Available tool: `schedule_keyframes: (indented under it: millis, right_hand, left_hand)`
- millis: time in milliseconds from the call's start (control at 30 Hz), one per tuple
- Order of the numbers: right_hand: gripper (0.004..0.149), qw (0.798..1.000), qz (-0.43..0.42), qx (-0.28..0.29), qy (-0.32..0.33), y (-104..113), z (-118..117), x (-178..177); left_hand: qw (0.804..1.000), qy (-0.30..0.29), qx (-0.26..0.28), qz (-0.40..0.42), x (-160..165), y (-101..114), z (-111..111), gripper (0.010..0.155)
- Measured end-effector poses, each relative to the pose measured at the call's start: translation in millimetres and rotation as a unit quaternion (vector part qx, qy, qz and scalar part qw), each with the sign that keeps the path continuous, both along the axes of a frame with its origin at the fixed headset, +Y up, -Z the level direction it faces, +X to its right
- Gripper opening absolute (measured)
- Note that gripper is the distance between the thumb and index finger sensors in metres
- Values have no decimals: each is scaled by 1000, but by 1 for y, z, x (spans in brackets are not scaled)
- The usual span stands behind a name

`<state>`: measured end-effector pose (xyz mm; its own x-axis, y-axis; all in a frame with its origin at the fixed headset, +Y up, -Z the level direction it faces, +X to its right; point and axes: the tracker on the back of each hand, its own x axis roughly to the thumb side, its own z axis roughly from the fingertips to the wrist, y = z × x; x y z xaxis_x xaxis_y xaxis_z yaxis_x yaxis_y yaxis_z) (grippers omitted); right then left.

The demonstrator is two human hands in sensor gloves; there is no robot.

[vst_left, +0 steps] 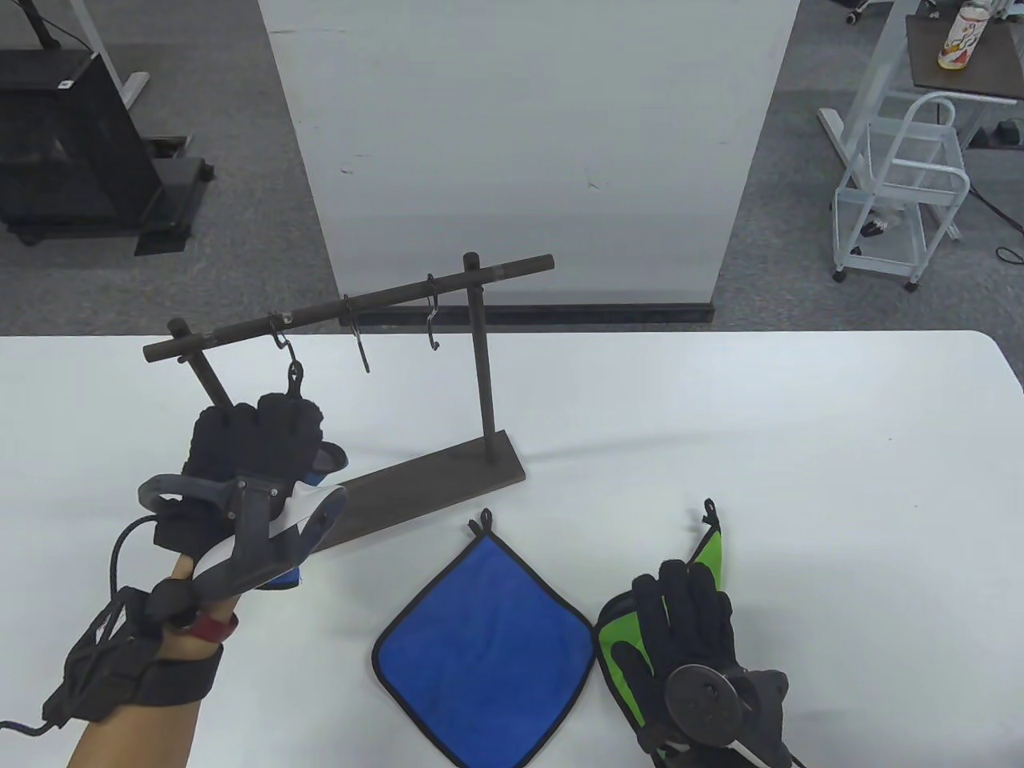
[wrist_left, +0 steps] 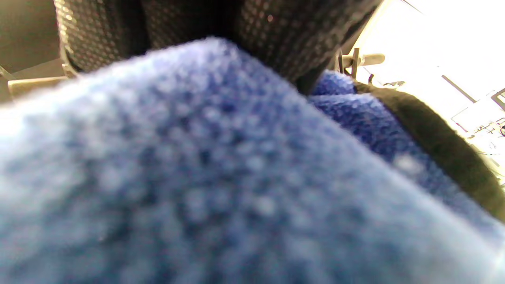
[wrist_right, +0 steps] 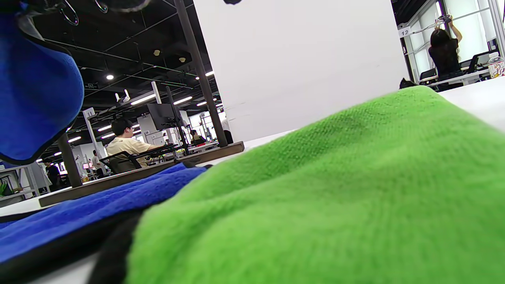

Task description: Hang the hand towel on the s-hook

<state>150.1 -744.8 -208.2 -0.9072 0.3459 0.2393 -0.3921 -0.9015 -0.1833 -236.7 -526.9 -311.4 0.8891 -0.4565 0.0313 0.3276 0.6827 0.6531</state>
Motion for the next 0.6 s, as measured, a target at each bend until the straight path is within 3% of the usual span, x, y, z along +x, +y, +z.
schedule_keyframes:
  millis: [300, 600]
  right_hand:
    - [72, 1000, -3, -1, 2, 0, 0, 0]
    - [72, 1000, -4, 0, 3, 0, 1, 0]
  left_hand:
    - [999, 18, -28, 6, -4, -13, -16, 38]
    - [983, 5, -107, 148, -21, -20, -28, 42]
